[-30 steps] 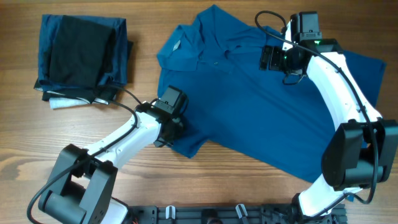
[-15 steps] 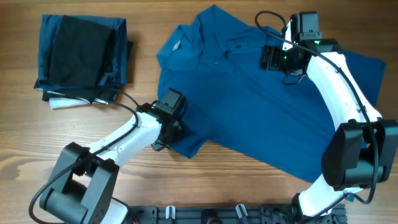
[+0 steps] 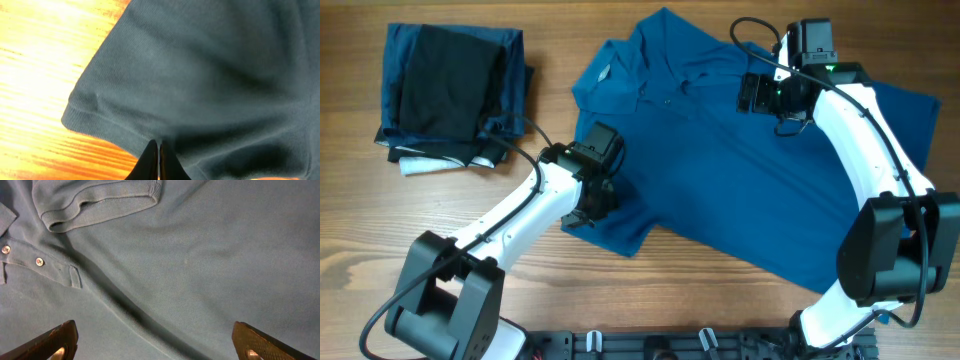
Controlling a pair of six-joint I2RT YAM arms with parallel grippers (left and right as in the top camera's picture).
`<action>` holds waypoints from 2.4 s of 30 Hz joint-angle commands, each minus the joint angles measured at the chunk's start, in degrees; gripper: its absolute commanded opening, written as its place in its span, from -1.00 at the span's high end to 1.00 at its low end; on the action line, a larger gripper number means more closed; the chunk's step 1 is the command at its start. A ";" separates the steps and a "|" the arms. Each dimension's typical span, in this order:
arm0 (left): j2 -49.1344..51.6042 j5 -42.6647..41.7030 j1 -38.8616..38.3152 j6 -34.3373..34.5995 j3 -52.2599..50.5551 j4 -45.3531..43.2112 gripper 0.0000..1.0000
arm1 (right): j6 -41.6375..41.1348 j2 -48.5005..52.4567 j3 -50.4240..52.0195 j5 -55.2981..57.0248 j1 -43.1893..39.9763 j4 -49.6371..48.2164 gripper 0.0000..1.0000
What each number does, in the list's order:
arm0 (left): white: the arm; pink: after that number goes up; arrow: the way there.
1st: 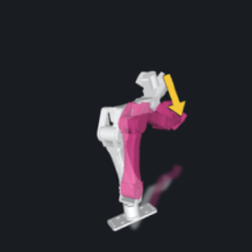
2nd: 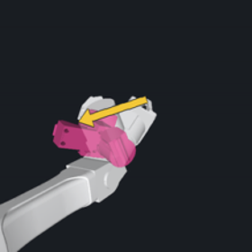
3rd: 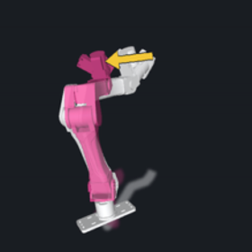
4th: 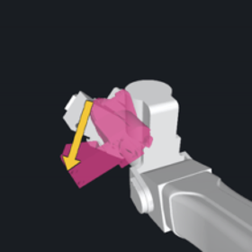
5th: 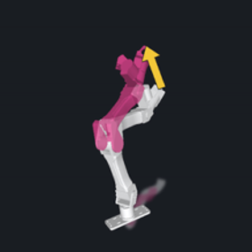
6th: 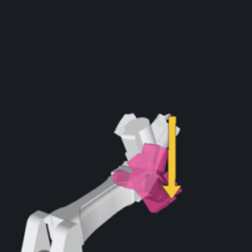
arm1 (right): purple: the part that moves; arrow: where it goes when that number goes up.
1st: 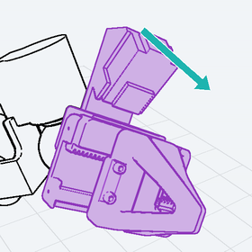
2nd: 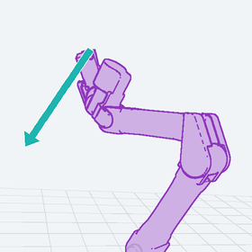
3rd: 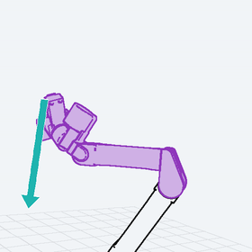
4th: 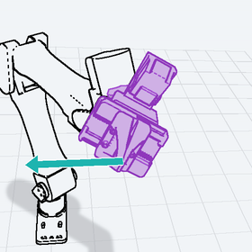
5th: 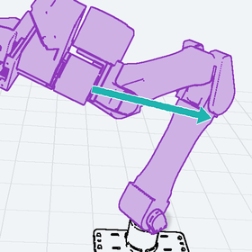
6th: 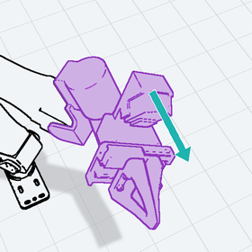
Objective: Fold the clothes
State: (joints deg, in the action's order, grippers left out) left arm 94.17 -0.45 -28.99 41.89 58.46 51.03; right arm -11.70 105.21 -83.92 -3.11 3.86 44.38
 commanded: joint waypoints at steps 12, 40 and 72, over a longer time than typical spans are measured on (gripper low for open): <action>7.21 -1.62 -0.15 -2.49 -4.94 -7.43 0.92 | -0.31 0.33 -0.83 0.76 -0.02 -0.24 -0.99; 9.20 -7.65 -0.13 5.27 -11.34 8.68 0.92 | -0.28 0.33 -0.83 0.76 0.02 -0.24 -1.00; -0.37 -2.93 9.25 -14.62 15.15 -5.75 0.77 | 4.07 0.31 -1.27 0.15 -5.84 -0.83 -0.99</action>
State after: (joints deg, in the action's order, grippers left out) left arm 93.45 -2.42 -19.05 28.49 75.24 45.06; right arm -8.21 105.21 -84.05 -3.18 2.24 42.39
